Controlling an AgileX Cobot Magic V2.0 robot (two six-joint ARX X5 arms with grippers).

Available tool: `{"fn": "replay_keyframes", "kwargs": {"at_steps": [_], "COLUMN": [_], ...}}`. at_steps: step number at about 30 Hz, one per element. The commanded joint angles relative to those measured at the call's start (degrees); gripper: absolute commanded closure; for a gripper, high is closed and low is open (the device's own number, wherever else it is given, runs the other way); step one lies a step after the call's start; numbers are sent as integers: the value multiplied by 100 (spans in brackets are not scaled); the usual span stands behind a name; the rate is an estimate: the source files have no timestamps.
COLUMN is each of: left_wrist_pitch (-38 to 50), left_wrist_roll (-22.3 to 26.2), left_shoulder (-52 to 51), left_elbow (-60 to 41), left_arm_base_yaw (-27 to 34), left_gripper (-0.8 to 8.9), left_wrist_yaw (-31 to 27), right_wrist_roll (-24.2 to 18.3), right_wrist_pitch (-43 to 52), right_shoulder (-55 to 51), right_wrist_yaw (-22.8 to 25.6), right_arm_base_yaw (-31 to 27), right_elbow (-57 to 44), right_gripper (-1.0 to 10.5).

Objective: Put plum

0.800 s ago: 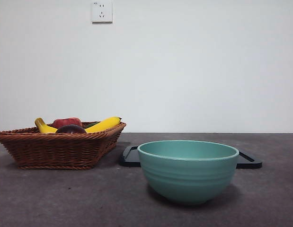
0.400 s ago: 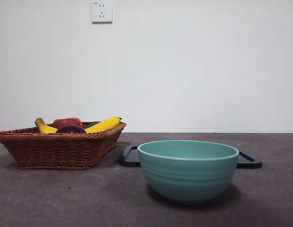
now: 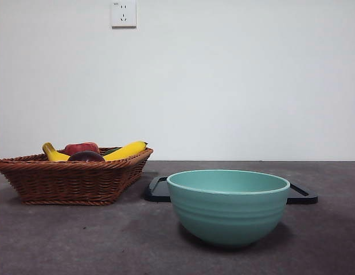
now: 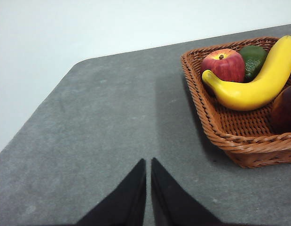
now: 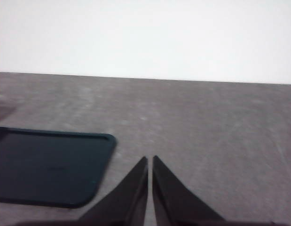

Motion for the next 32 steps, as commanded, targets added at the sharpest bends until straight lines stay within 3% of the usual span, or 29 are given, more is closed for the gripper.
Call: {"fn": "replay_keyframes", "kwargs": {"at_steps": [1,13,20,32], "left_wrist_pitch": [-39,-37,-37,-37], "left_wrist_roll": [-44,-44,-44,-44], "left_shoulder": [-9,-9,-9,-9], "left_elbow": [-120,-120,-120,-120], "left_arm_base_yaw": [15,15,15,15], "left_gripper": [799,799,799,799], "left_wrist_yaw": [-11,-11,-11,-11], "right_wrist_roll": [-59,-111,-160,-170], "right_wrist_pitch": [125,-61,-726,-592], "right_shoulder": [-184,-520,-520,-520], "right_wrist_yaw": [214,426,457,437], "right_arm_base_yaw": [-20,-20,-17,-17], "right_elbow": [-203,-444,-444,-442], "right_gripper": [941,941,941,941]}}
